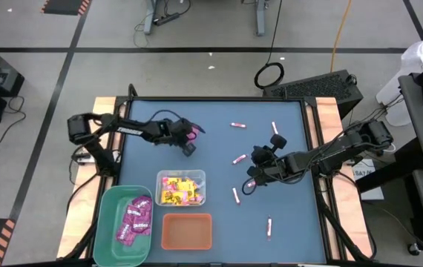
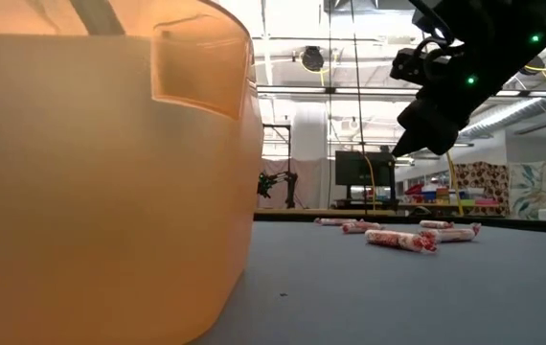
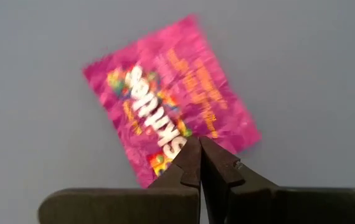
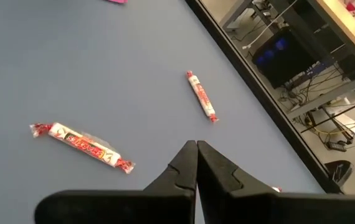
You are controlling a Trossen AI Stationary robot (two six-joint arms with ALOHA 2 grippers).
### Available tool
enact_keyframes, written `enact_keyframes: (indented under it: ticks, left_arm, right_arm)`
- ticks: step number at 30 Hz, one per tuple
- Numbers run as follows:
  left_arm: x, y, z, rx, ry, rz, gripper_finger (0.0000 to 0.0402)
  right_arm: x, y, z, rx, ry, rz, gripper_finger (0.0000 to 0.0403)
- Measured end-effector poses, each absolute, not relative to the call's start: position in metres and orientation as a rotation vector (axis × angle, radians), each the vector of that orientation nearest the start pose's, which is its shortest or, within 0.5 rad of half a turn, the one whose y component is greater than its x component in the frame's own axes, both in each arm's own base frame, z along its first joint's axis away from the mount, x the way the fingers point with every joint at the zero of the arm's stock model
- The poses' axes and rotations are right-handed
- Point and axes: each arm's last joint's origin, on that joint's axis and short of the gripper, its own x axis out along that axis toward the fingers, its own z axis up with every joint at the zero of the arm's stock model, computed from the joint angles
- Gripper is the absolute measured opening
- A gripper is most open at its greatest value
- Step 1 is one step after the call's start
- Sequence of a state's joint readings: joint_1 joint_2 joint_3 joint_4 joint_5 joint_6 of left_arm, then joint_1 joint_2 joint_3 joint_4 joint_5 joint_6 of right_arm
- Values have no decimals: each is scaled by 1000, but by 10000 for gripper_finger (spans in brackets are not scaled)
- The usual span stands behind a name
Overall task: Sort candy
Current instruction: Put the purple candy into the green bin
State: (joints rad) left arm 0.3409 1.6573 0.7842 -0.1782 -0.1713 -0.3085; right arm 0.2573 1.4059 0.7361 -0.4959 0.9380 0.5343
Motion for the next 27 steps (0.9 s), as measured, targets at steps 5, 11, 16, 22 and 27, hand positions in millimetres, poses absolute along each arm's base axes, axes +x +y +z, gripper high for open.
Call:
enact_keyframes:
  ticks: [5,11,16,22,27]
  left_arm:
    - [274,86,159,-325,968,577,2]
    - [266,83,170,-244,998,579,15]
    - [265,83,165,-172,1050,542,77]
    - [268,84,152,-76,1124,500,162]
    - [270,86,139,15,1196,446,185]
  right_arm:
    - [238,38,181,-203,773,-822,0]
    - [239,39,182,-220,769,-809,0]
    - [240,39,182,-220,762,-802,0]
    - [241,39,183,-217,759,-800,0]
    - [241,39,183,-219,760,-799,0]
